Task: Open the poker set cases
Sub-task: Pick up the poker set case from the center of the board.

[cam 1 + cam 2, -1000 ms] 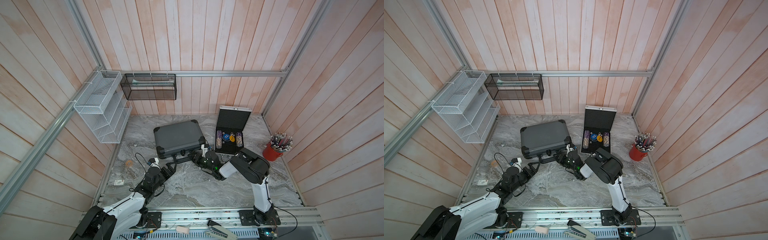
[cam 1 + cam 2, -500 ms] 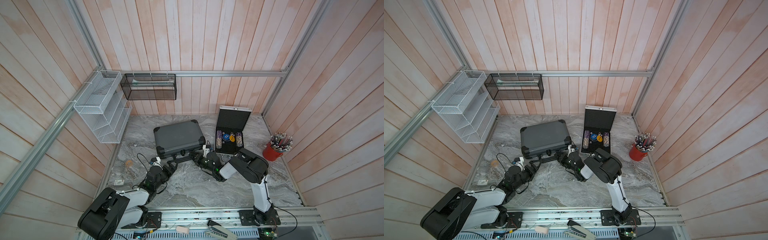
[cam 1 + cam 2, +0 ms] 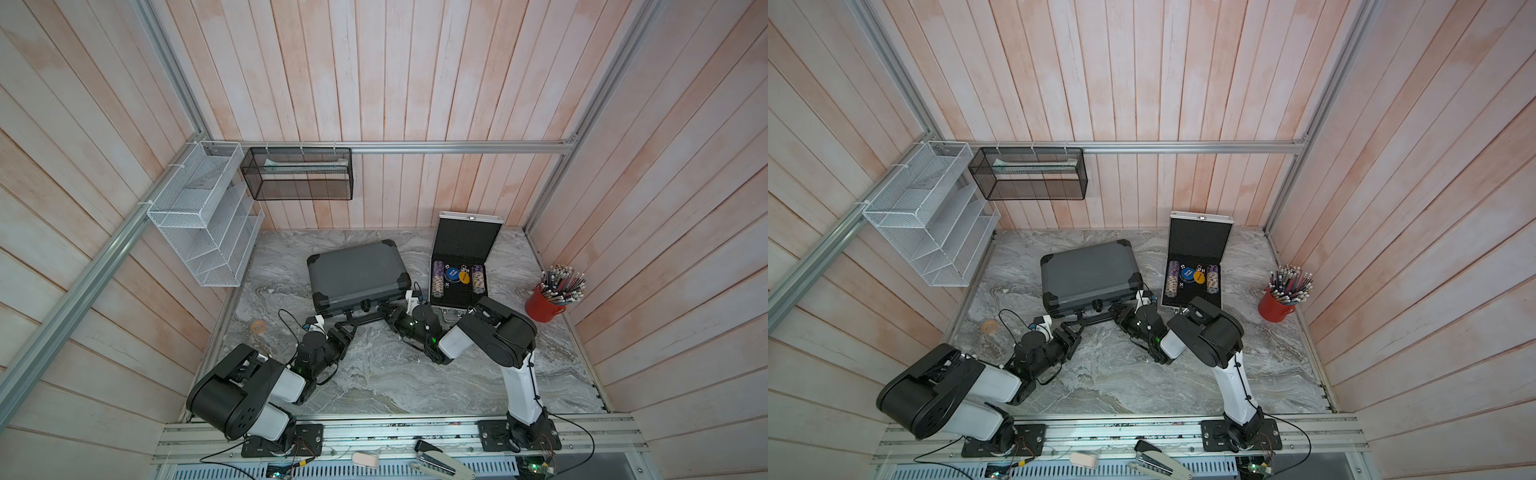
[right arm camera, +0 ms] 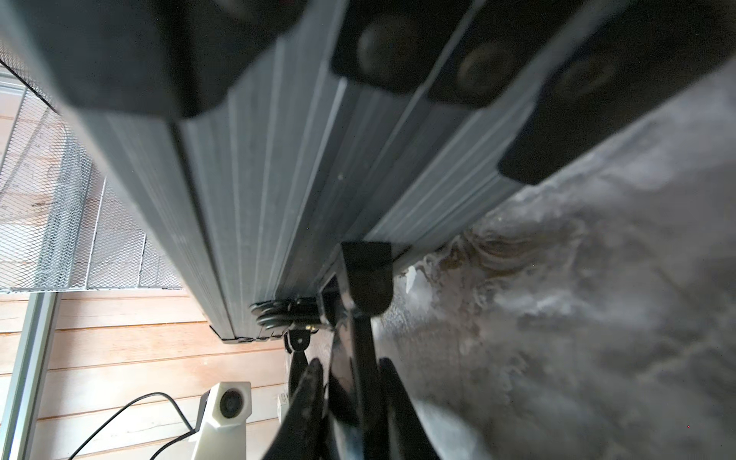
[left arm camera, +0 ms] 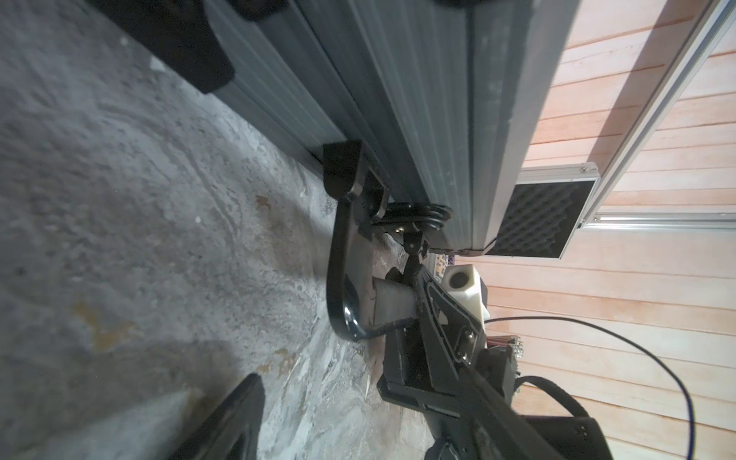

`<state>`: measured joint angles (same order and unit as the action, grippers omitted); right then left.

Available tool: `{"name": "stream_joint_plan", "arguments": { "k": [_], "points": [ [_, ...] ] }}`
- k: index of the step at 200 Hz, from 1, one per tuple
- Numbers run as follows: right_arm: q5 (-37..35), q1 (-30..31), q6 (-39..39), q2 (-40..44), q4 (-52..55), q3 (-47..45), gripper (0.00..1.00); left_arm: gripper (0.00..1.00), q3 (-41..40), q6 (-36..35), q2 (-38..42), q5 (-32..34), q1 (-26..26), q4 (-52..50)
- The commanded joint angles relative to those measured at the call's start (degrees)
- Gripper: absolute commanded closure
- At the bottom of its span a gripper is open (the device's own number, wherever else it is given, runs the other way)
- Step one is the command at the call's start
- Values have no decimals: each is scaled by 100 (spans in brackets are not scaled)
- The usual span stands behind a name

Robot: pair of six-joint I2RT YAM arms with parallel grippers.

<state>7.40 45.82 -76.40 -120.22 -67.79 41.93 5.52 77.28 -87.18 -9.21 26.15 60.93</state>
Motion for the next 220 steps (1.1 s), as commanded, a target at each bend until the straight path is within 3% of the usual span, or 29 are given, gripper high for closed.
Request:
{"name": "stream_joint_plan", "arguments": {
  "k": [1,47,220],
  "points": [
    [104,247,433,162,-289,175,84,27,69,195,-366,-98,16,825],
    [104,312,501,252,-226,202,85,43,242,322,-1109,-107,1,1616],
    [15,507,749,622,-70,-26,86,59,672,499,-2184,254,-126,2104]
  ]
}}
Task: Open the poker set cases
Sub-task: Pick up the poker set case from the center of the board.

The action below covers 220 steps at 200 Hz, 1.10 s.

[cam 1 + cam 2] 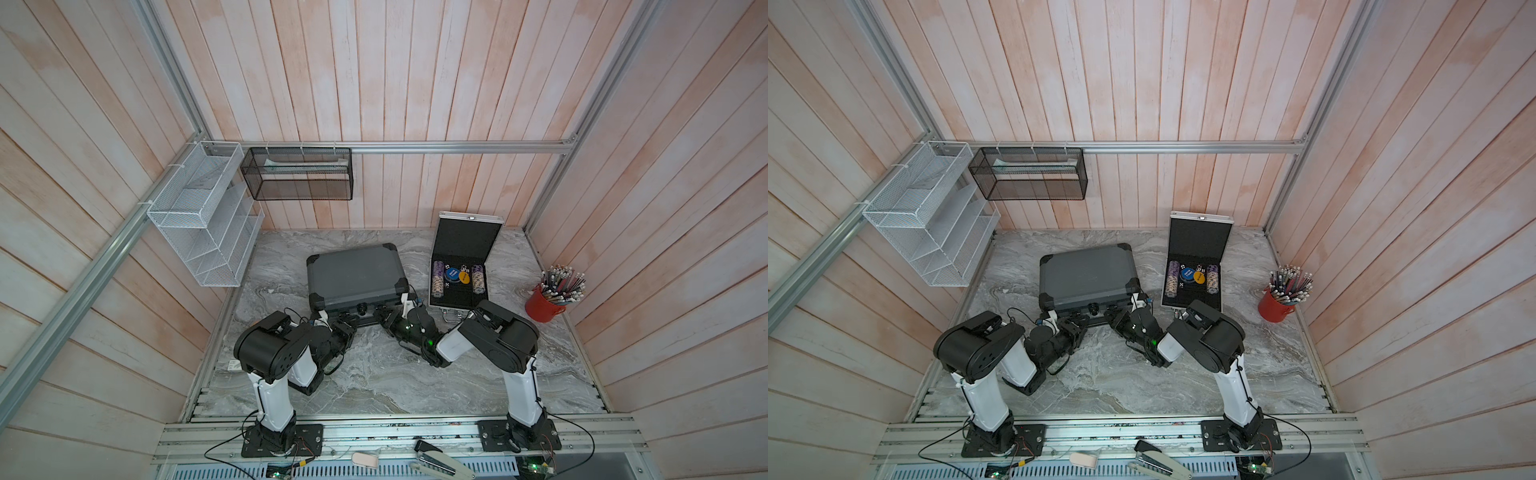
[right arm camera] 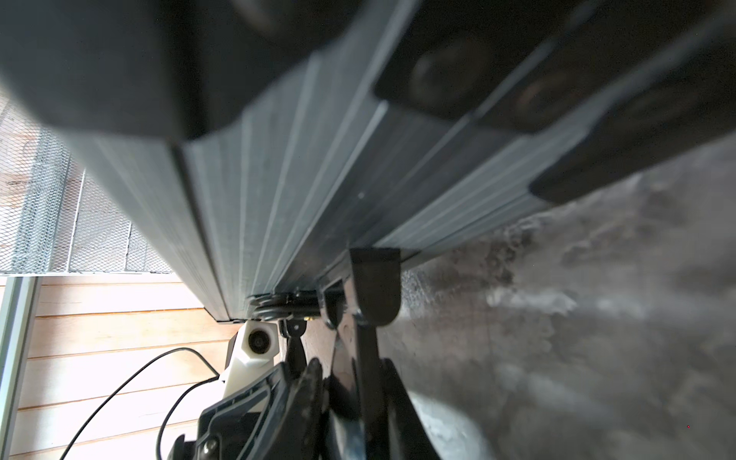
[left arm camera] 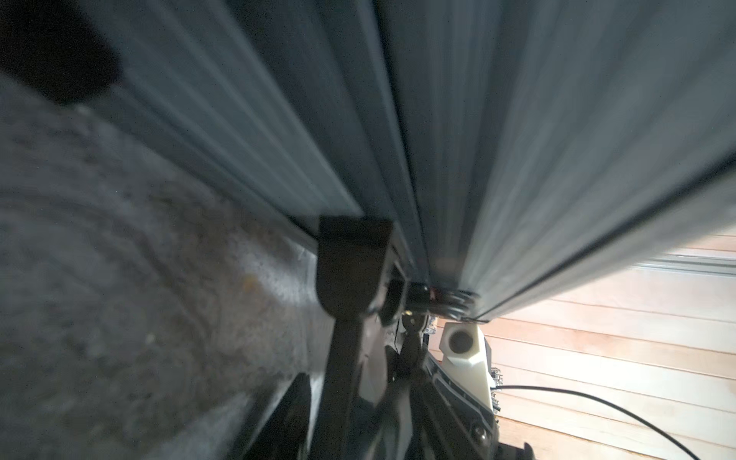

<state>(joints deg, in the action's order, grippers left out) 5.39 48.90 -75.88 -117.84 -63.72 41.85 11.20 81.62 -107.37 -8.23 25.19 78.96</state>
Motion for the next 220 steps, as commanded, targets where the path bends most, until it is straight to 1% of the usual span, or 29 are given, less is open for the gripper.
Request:
{"name": "stream_joint_plan", "arguments": {
  "k": [1,20,49,75,103,128,143,154,176,200,220],
  "points": [
    [217,199,697,384,-475,-18,86,60,103,68,-167,160,-31,307],
    [217,212,706,394,-472,-44,86,63,108,83,-188,194,-32,392],
    [206,247,733,402,-467,-78,86,67,148,-4,-84,224,-30,218],
    [200,268,789,436,-389,-106,86,74,204,-58,10,221,-30,203],
    [200,269,855,480,-326,-180,82,82,300,-155,211,146,-31,14],
    [138,264,953,603,-254,-292,77,86,277,-199,516,173,-50,-175],
    [134,264,1085,698,-80,-322,70,86,286,-226,715,157,-58,-299],
    [129,260,1156,761,-6,-360,58,86,315,-242,861,129,-59,-437],
    [161,260,1213,829,-112,-505,43,88,363,-206,1148,85,-62,-637],
    [247,260,1235,841,-217,-572,35,90,395,-165,1395,93,-65,-748],
    [320,269,1224,815,-394,-624,22,91,415,-143,1597,74,-66,-847]
  ]
}}
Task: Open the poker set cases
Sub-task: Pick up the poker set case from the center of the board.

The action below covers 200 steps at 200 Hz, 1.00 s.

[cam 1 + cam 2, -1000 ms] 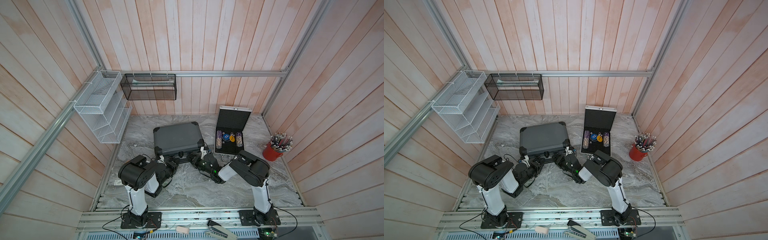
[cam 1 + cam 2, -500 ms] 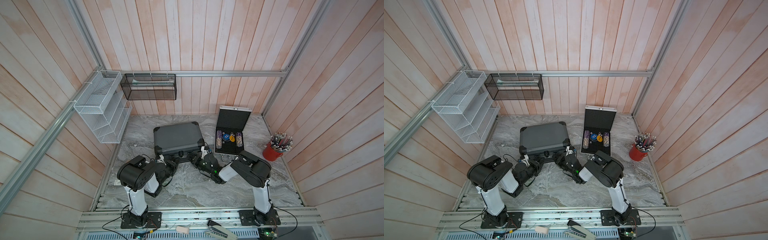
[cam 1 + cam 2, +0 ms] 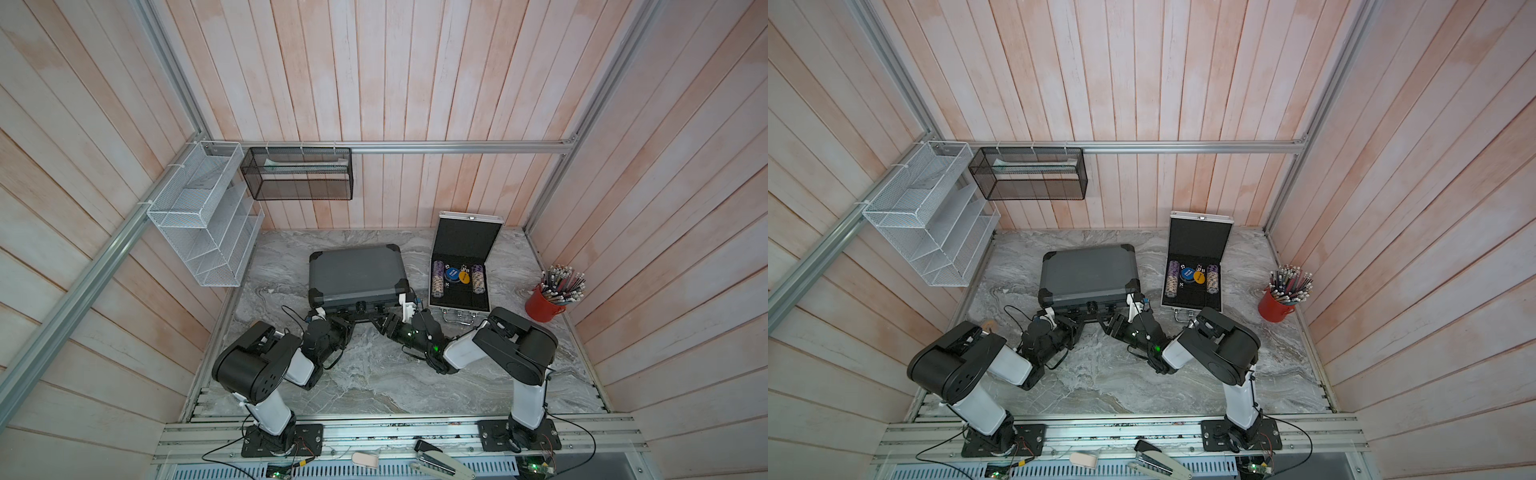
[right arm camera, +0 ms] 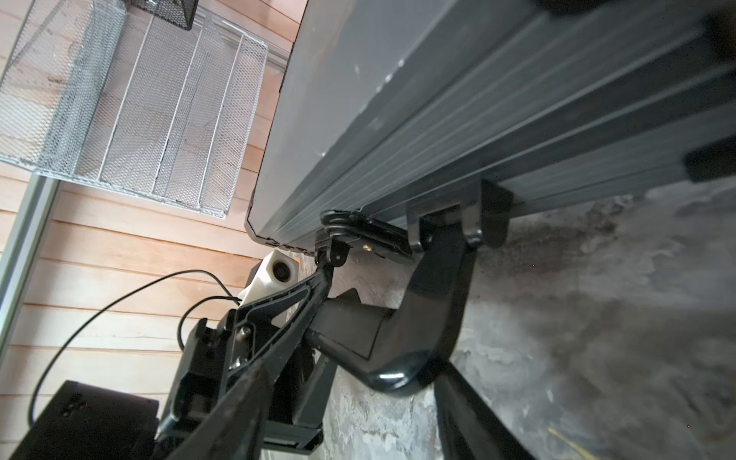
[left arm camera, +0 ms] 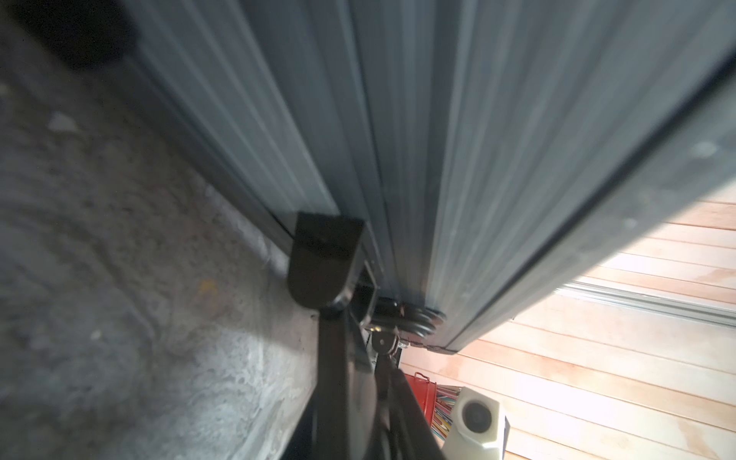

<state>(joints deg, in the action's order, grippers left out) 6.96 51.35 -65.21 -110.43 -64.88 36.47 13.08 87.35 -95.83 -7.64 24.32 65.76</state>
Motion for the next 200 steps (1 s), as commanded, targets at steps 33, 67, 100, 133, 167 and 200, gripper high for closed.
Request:
{"name": "stream_joint_plan", "arguments": {
  "k": [33,67,100,133,167,200],
  "points": [
    [187,43,197,77,-375,-139,1,92,274,-691,853,-32,29,237],
    [261,41,369,74,-429,6,1,93,243,-661,1373,-42,73,-194],
    [407,42,452,-2,-639,210,1,93,145,-532,1669,-94,110,-335],
    [628,44,322,-179,-1207,286,2,94,91,-412,1727,-181,169,-283],
    [641,41,281,-276,-1244,405,1,93,64,-335,1816,-178,240,-289],
    [679,41,121,-412,-1191,536,2,94,56,-298,2018,-146,304,-402]
  ]
}}
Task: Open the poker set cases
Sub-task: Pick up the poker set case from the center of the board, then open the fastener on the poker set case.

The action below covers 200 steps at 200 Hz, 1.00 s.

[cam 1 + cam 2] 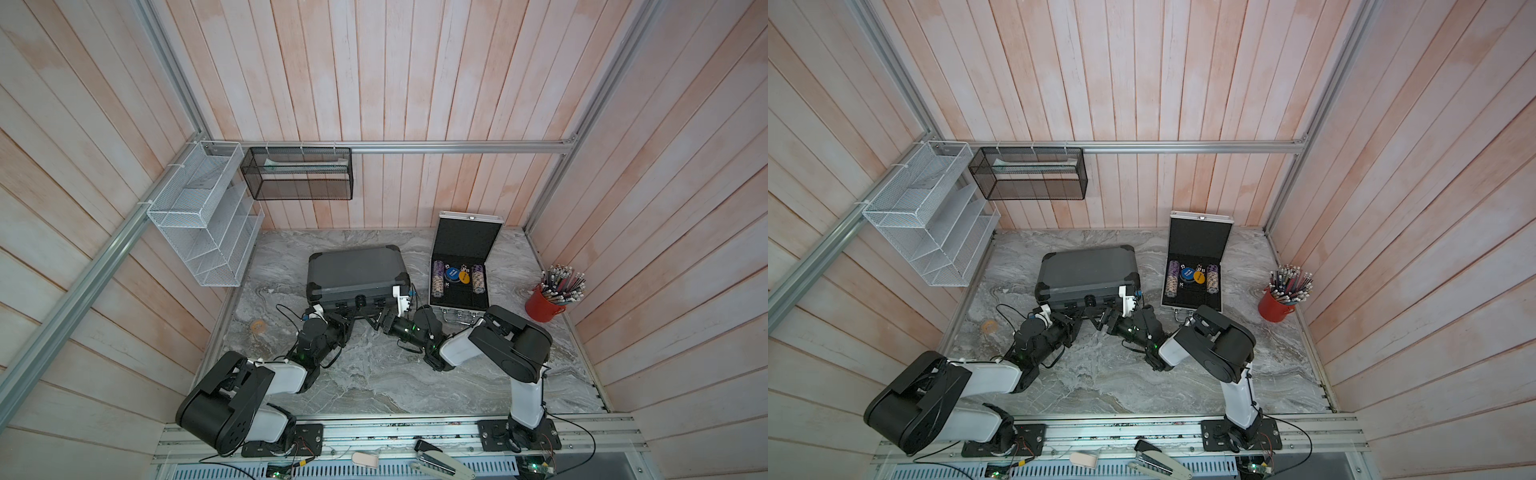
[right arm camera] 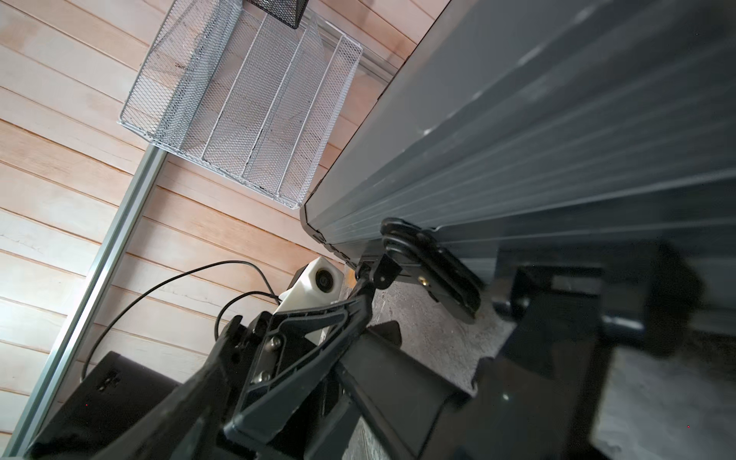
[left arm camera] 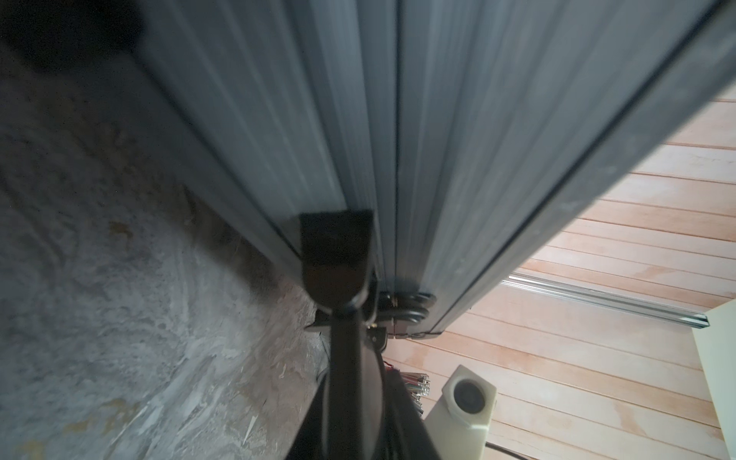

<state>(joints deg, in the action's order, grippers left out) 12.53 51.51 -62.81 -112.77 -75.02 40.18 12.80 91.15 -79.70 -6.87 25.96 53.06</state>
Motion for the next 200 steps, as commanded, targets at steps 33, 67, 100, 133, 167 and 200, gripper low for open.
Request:
{"name": "stream_joint_plan", "arguments": {
  "k": [33,67,100,133,167,200],
  "points": [
    [158,26,-235,-306,-299,209,2,93,63,-663,611,-152,232,728],
    [159,31,-278,-352,-411,247,2,93,32,-628,709,-126,302,691],
    [205,31,-299,-375,-427,339,1,94,-5,-572,689,-92,357,742],
    [212,26,-412,-501,-564,385,2,94,-80,-467,698,-78,392,883],
    [225,28,-522,-601,-733,376,1,95,-19,-476,704,-67,437,864],
    [214,26,-522,-599,-748,376,2,95,14,-416,602,-114,506,975]
  ]
}}
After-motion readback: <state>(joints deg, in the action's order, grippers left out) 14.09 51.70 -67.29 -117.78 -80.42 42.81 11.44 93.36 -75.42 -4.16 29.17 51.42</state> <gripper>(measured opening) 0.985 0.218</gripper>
